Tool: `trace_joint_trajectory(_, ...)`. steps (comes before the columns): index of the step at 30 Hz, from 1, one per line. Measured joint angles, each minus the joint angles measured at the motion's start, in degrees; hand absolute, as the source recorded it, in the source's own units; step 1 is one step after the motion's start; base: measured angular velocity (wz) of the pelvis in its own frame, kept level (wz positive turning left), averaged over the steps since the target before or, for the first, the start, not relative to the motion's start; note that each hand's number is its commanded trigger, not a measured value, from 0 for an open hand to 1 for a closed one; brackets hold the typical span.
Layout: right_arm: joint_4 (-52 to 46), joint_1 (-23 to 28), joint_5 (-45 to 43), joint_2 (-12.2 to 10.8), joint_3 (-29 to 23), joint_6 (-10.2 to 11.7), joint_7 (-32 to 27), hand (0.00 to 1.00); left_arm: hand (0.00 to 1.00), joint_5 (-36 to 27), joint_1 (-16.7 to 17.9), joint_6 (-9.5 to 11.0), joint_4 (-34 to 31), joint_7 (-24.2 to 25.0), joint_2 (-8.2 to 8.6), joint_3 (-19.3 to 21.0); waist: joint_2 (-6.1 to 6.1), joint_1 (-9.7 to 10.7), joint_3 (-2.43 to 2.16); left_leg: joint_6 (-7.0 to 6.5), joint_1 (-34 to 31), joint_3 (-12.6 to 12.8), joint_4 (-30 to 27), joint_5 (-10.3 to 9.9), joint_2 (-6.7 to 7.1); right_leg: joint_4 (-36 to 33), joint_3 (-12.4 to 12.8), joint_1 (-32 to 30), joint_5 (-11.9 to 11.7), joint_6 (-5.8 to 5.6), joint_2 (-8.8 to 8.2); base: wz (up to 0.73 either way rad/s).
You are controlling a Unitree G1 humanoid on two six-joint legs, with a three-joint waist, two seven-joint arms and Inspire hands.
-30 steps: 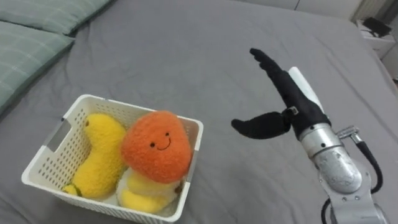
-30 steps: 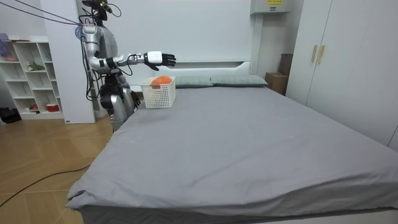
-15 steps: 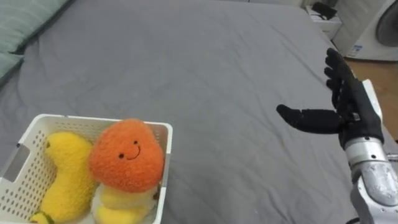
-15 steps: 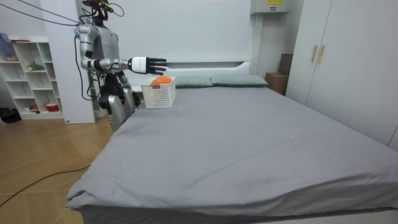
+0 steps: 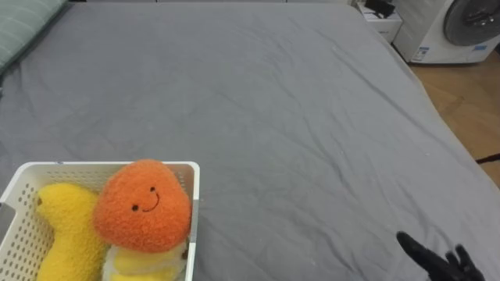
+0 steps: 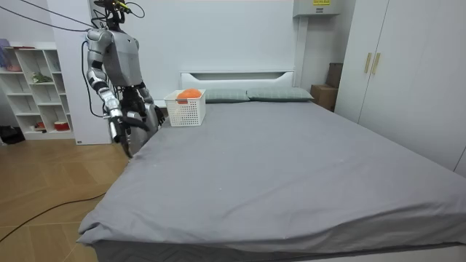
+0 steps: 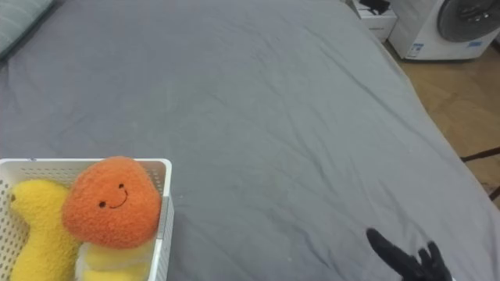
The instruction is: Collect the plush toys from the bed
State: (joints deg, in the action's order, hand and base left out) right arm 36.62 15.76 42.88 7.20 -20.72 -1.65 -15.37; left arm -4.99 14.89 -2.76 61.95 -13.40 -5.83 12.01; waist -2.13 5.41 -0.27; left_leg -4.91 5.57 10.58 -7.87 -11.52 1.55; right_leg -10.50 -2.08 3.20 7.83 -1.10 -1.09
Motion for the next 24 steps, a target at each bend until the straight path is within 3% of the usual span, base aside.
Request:
trace_joint_trajectory(3, 10.29, 0.07, 0.01, 0.04, -2.38, 1.07, -1.28, 0.00, 0.00, -0.27, 0.72, 0.14, 0.10, 0.05, -0.02, 0.47, 0.13, 1.00, -0.02, 0.08, -0.06, -0.28, -0.78, -0.47, -0.03, -0.17, 0.21, 0.22, 0.30, 0.09, 0.04, 0.00)
trace_joint_trajectory(8, 24.27, 0.81, -0.55, 0.19, -3.18, 0.98, -1.85, 0.00, 0.00, -1.59, 1.19, 0.07, 0.09, 0.54, 0.05, 1.55, -0.12, 1.33, -0.05, 0.46, -0.19, -0.78, -0.99, -0.85, 0.02, -0.12, -0.25, 0.10, 0.77, 0.26, -0.04, 0.04)
trace_joint_trajectory(12, 33.66, 1.31, -10.65, 0.17, -2.97, -2.05, 4.37, 0.00, 0.00, 2.39, 1.57, -1.01, 0.08, 2.14, 0.04, 4.22, -0.53, 1.99, -0.20, 0.27, -0.37, -1.60, -1.05, -0.70, 0.23, -0.25, -1.29, 0.18, 1.61, 0.35, -0.37, 0.11)
trace_joint_trajectory(14, 35.80, 1.08, -17.23, 0.59, 0.27, -3.54, 8.08, 0.00, 0.00, 3.43, 1.51, -1.48, -0.08, 2.93, -0.16, 4.62, -0.55, 1.53, -0.15, 0.31, -0.38, -1.48, -1.05, -0.68, 0.15, -0.22, -1.25, 0.08, 1.65, 0.37, -0.28, -0.03)
trace_joint_trajectory(18, 40.27, -1.74, -33.26, 1.15, 9.58, -6.84, 14.48, 0.00, 0.00, 3.45, 0.32, -2.95, 0.00, 2.83, -0.18, 4.48, -0.57, -1.30, -0.04, 0.34, 0.04, -1.98, -0.87, -0.82, 0.15, -0.07, -1.33, 0.79, 1.63, 0.37, -0.14, 0.02)
trace_joint_trajectory(24, 41.26, -7.03, -46.78, 1.22, 10.70, -9.92, 16.92, 0.00, 0.00, 3.46, -0.31, -4.96, 1.15, 1.88, -0.10, 2.33, 0.21, -1.47, 0.00, 0.38, 0.14, -3.13, -0.89, -0.91, 0.19, 0.76, -2.79, 1.54, 1.59, 0.43, -0.20, 0.12)
